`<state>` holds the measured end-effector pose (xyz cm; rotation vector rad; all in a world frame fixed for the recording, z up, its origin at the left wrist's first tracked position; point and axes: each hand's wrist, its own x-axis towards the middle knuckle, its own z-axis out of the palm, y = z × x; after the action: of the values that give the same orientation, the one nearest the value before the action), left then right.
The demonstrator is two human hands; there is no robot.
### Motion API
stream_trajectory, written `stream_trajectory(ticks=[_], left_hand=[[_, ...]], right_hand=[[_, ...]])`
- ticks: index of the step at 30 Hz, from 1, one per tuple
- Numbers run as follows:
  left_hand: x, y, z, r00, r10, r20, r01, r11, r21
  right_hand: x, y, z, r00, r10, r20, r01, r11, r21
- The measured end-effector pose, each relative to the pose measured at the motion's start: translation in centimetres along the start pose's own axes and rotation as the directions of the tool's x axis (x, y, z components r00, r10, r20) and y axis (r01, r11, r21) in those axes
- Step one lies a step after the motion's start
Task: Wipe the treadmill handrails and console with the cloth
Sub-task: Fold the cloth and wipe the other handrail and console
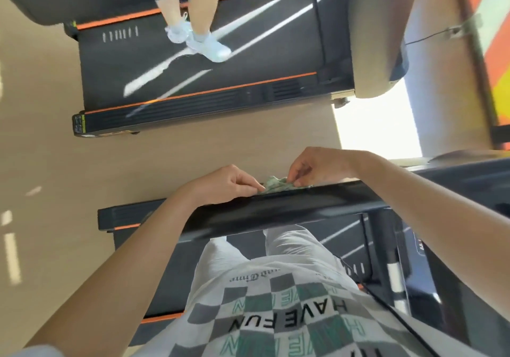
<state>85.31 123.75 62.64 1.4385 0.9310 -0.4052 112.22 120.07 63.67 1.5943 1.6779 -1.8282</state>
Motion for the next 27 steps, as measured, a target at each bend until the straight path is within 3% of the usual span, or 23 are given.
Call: stream_trajectory(ticks=[14, 27], left_hand=[[9.3, 10.7, 5.9, 0.968, 0.198, 0.152, -0.199, 0.980, -0.009], [18.0, 18.6, 12.3, 0.945, 0.245, 0.215, -0.251, 0.968, 0.002]], right_hand=[[-11.6, 9.4, -5.6, 0.951, 0.229, -0.209, -0.254, 0.962, -0.102], [-18.3, 16.9, -9.1, 0.844, 0.408, -0.348, -0.475, 0.870, -0.132]])
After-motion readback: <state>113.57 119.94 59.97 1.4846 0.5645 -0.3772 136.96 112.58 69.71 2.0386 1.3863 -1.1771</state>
